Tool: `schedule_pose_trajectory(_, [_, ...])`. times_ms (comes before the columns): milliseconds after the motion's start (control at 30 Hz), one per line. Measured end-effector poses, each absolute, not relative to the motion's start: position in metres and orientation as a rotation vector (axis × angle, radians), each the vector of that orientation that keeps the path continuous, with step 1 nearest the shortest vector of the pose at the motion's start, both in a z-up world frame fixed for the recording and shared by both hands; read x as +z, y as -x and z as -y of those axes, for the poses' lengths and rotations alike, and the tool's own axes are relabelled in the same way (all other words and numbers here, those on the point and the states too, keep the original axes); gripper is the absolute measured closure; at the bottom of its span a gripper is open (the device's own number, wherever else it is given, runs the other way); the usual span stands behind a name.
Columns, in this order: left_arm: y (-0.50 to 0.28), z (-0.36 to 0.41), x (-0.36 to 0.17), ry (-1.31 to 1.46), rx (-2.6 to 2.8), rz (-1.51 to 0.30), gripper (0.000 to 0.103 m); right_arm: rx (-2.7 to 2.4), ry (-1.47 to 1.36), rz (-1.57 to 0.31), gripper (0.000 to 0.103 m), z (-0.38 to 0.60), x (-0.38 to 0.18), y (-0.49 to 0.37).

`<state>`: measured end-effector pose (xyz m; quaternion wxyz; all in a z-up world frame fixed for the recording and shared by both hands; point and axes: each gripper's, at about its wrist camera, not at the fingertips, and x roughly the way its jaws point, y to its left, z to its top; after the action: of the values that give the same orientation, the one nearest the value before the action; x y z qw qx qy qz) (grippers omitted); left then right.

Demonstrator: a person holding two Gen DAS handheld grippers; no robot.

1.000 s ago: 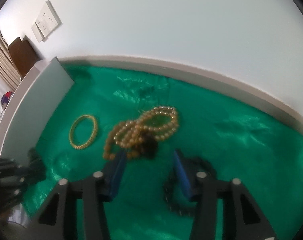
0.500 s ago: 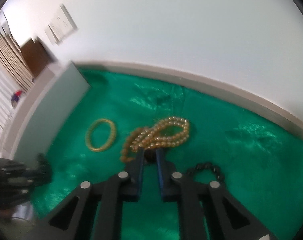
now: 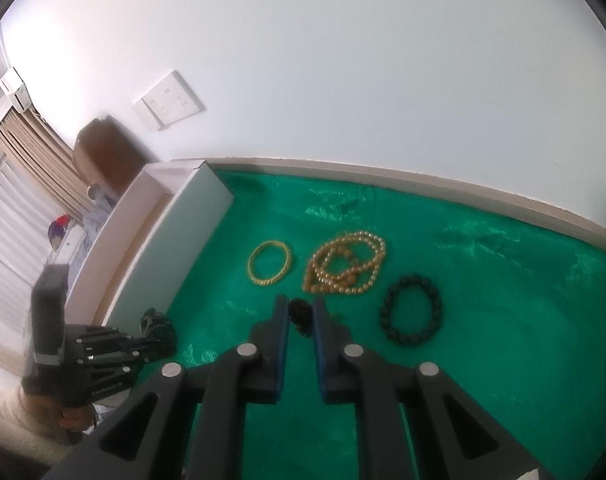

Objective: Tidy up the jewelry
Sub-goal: 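Grasp the black-strap watch with the left gripper while the right grasps the gold bead chain, then carry the watch and gold chain into the white box and open both grippers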

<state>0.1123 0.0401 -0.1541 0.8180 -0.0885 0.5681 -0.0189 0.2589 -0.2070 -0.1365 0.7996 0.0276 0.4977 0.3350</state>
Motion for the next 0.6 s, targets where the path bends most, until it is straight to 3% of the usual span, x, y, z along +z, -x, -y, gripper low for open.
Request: schedule_pose_trajectory(600, [-0.067,-0.055,-0.108,0.175,0.123,-1.121,0.094,0.866,0.069,-1.031,0.091,0.151,-0.094,-0.198])
